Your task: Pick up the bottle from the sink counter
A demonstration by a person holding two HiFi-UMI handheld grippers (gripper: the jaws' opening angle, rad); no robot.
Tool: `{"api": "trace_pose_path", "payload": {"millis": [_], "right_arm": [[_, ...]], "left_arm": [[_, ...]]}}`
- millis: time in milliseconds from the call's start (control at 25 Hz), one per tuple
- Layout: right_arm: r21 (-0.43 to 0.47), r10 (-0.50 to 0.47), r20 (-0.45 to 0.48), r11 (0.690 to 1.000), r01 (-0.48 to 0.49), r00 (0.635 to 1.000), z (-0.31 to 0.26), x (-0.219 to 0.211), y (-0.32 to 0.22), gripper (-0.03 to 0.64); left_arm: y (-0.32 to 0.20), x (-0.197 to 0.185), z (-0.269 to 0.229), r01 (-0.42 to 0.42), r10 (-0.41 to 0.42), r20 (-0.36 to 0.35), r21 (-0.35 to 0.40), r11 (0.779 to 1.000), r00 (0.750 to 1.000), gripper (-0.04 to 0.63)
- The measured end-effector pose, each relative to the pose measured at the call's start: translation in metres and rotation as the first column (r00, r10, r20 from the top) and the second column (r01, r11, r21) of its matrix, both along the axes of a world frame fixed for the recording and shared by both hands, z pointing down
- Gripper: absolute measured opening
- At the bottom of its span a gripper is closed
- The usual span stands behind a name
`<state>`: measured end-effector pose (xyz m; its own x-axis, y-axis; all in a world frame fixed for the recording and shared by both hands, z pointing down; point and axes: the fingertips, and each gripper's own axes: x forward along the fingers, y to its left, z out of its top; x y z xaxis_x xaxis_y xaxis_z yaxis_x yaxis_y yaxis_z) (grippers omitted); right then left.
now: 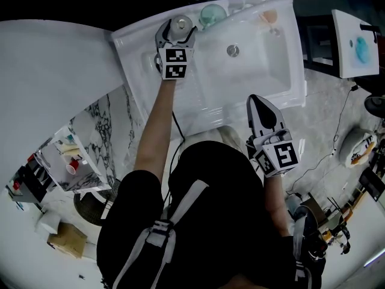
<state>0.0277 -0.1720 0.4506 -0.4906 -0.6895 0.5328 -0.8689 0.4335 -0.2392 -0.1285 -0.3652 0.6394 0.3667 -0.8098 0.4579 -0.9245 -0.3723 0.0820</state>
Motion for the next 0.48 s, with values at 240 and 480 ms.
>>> {"api": "trace_pose_path", "payload": {"millis": [240, 480], "right_arm": [[-0.002, -0.005, -0.002, 1.000, 0.005, 1.000, 0.0027, -0.0015, 0.0018, 0.003], [-0.003, 0.013, 0.000, 1.000, -0.013, 1.000, 0.0034, -0.0010, 0.0026, 0.003]], "left_arm": [[0.0003, -0.0001, 0.0007, -0.010, 0.010, -0.001, 0.004, 1.000, 1.000, 0.322], [0.0016, -0.0007, 0.0032, -0.007, 0.007, 0.002, 0.011, 1.000, 1.000, 0.322]]}}
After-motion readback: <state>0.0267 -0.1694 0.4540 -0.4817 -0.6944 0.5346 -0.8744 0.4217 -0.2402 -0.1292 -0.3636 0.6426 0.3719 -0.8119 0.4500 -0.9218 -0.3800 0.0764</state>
